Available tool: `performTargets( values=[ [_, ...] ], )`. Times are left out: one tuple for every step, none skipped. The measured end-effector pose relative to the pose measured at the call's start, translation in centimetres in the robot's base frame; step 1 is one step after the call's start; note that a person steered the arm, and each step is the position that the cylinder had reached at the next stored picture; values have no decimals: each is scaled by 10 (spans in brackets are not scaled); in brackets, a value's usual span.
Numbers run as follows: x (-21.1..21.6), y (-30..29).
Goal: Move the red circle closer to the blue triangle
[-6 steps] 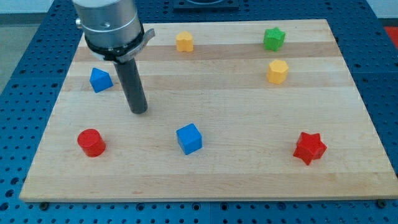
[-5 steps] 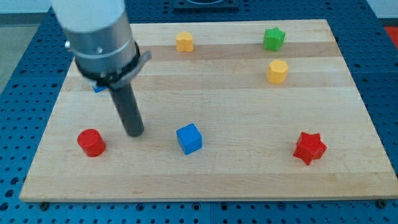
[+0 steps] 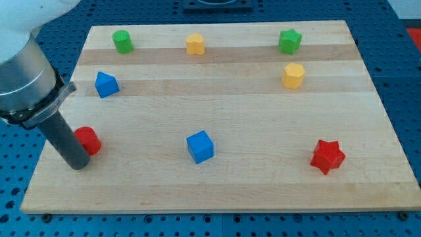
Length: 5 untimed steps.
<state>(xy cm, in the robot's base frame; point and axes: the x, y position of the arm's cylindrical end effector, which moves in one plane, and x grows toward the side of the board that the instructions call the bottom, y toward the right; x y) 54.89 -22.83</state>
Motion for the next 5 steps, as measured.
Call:
performTargets(
  values=[
    [-10,-4],
    [-43,31],
    [-80,38],
    [-43,14],
    [-71,-26]
  ],
)
